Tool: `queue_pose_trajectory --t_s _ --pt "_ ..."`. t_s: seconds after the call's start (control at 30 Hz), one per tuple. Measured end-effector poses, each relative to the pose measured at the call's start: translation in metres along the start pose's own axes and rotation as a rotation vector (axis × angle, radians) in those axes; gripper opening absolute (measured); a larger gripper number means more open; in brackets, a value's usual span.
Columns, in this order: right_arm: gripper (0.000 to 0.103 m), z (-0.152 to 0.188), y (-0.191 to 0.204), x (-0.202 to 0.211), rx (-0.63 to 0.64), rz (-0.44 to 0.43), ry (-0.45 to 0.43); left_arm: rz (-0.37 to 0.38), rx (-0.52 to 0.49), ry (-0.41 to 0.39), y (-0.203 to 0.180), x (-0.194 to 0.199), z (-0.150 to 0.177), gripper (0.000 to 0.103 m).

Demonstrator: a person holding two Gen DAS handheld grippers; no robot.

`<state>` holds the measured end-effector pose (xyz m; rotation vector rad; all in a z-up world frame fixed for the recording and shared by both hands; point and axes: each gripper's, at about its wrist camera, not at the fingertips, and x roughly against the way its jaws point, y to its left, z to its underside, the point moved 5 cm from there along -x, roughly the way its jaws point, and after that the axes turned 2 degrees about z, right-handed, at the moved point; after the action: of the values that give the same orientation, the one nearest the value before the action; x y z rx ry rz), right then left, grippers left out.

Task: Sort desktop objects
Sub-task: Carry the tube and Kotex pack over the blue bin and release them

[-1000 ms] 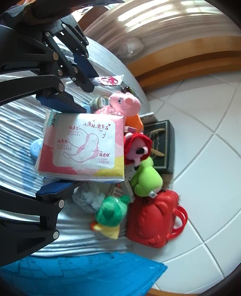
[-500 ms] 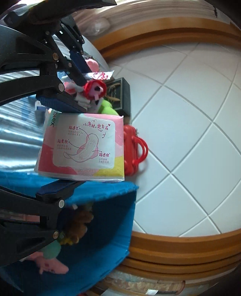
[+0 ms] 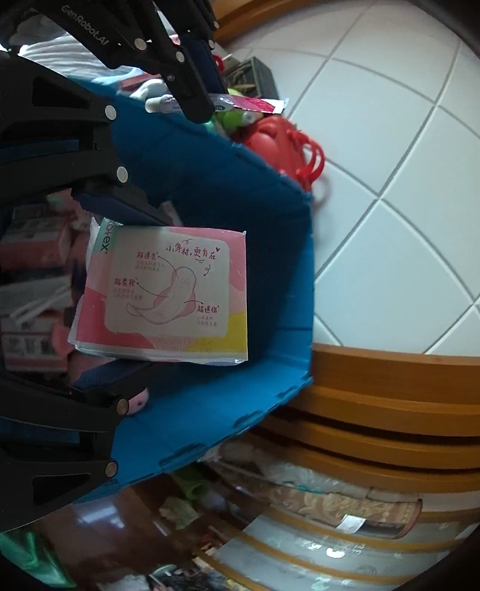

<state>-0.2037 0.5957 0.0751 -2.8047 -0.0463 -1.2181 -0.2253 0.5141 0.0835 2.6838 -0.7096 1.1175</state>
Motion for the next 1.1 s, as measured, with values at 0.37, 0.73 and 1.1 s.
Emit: queue_pose_trajectory --t_s 0.37,0.73,1.1 --pt "0.065 0.000 -0.057 -0.088 -0.114 -0.023 0.149 -0.090 0.090 0.163 -0.012 -0.104 -0.020 0.017" --pt "0.065 0.019 -0.055 -0.146 -0.057 0.028 0.257 -0.167 0.035 0.243 -0.005 -0.136 0.006 0.018" --pt "0.066 0.017 -0.051 -0.144 -0.037 0.002 0.255 -0.192 0.034 0.291 0.003 -0.145 0.008 0.057"
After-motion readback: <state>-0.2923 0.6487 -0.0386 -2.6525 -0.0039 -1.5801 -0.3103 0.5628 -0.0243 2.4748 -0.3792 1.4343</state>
